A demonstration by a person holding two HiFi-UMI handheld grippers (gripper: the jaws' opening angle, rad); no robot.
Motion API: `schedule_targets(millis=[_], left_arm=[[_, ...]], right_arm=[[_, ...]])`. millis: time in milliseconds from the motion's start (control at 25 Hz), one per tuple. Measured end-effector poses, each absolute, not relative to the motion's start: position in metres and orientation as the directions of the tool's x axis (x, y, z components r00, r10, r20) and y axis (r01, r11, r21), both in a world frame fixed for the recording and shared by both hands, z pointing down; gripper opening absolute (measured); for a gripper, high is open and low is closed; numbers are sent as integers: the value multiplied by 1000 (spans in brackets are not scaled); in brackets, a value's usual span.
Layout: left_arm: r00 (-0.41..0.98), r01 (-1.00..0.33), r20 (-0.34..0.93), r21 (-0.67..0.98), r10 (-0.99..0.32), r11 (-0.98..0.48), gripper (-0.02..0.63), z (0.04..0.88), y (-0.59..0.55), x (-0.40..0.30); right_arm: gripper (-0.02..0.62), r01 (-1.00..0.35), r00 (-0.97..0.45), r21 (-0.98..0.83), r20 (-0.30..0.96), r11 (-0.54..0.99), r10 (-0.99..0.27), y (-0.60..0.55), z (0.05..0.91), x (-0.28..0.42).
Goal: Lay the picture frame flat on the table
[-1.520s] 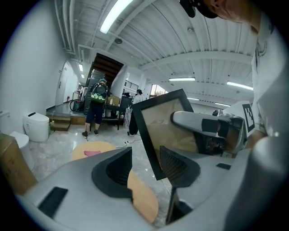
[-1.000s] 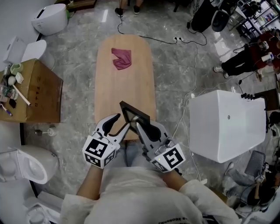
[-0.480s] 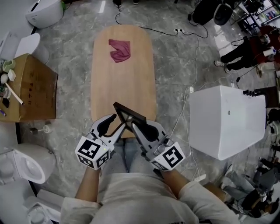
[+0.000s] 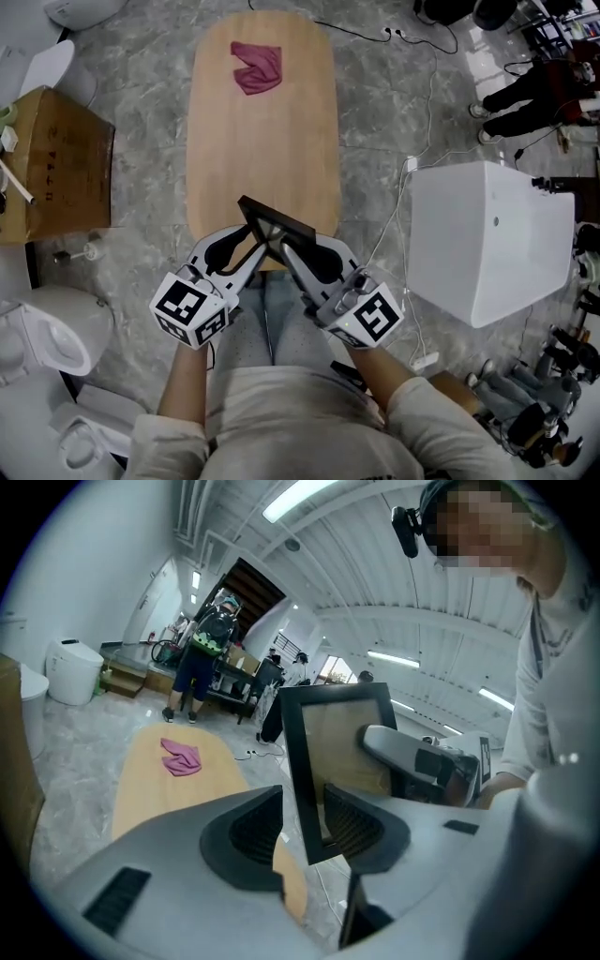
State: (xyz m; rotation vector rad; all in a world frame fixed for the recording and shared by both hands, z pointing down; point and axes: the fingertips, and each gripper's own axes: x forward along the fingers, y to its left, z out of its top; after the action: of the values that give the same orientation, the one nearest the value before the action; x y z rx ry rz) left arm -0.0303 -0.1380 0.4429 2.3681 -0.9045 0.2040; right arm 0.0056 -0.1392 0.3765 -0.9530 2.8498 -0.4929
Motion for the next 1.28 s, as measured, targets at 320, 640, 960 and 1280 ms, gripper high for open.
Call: schedule_targets(millis=[320,640,960,1280], left_arm=[[794,-600,327,556,-512,-575,106,483,-129,-30],[793,-599,334,581,-509,-552,107,522,-128,-35],[819,-553,312,653,-482,-517,114,558,-125,-38],[864,-457,244,748,-441,-482,114,577,-115,-40]], right_arm=[[26,-516,-832,-407,32,753,-553,-137,418,2],[26,-507,-839,-446,58,737,-541,-138,458,-4],[26,-475,-858,-493,75,729,-508,-140,495,-5],[26,-432,-870,-586,71,685,-488,-137,519,-6]])
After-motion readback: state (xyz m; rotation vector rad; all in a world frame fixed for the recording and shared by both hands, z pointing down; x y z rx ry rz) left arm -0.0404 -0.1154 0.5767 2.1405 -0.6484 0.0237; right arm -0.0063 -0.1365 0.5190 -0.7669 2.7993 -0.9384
